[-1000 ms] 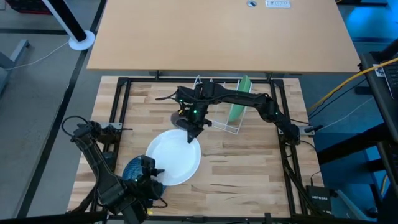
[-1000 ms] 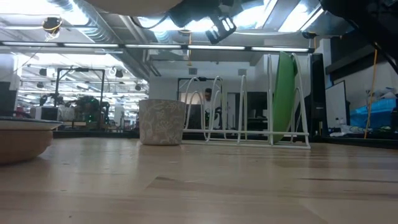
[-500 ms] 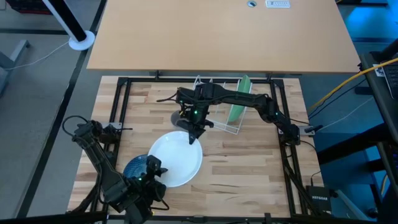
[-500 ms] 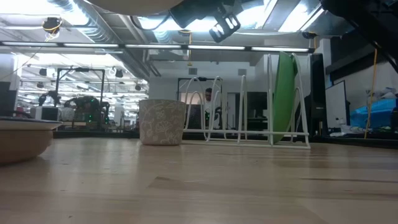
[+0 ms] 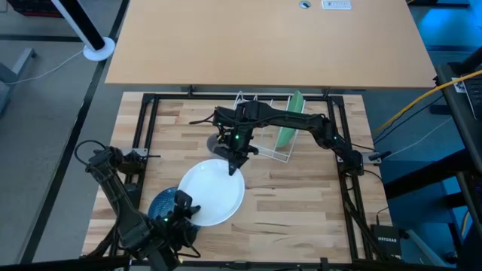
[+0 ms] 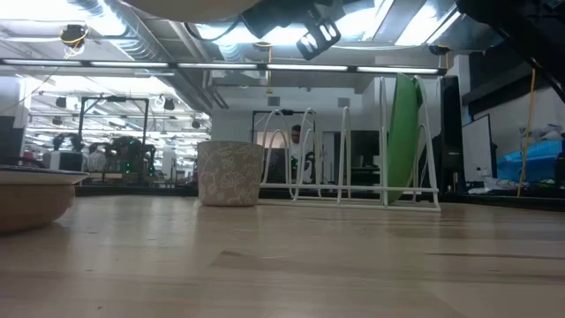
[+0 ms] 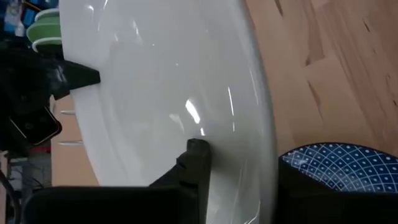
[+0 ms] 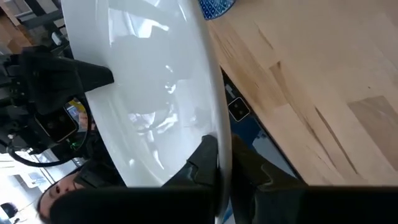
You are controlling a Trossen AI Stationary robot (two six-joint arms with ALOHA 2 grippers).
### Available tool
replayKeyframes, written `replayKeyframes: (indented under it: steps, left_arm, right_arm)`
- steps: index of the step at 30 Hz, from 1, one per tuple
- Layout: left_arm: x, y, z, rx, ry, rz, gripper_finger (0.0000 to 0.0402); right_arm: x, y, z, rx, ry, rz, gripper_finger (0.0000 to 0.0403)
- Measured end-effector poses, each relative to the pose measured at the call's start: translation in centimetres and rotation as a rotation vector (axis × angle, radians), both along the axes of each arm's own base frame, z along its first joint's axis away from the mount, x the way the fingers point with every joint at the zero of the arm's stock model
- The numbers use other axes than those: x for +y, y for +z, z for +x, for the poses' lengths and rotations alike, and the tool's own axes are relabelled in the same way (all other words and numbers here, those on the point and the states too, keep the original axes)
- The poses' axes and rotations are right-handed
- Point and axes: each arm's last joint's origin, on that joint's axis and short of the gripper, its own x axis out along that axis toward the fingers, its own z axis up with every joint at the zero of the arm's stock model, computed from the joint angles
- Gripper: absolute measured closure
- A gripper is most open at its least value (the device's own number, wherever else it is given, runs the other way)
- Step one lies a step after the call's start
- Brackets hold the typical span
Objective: Sort dishes
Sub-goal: Put the white plate in the dish rack
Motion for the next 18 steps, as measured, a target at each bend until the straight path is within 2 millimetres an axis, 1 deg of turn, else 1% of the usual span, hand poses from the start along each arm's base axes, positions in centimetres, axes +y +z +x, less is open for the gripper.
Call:
replayKeyframes:
  steps: [6, 13, 15, 18]
  left_arm:
    - [-0.5, 0.0, -0.7, -0.02, -0.021, 0.03, 0.036]
    - [-0.4, -0.1, -1.0, -0.011, -0.007, 0.04, 0.0376]
    - [-0.4, 0.0, -1.0, -0.016, -0.001, 0.041, 0.0387]
    - [-0.4, 0.0, -1.0, -0.02, -0.002, 0.039, 0.0392]
  right_arm:
    - [0.0, 0.0, 0.2, -0.024, -0.022, -0.086, 0.0384]
    - [-0.3, 0.0, 0.8, -0.088, -0.065, -0.205, 0.0363]
    - [-0.4, 0.1, 1.0, -0.111, -0.082, -0.237, 0.0359]
    - [-0.4, 0.1, 1.3, -0.137, -0.099, -0.264, 0.0359]
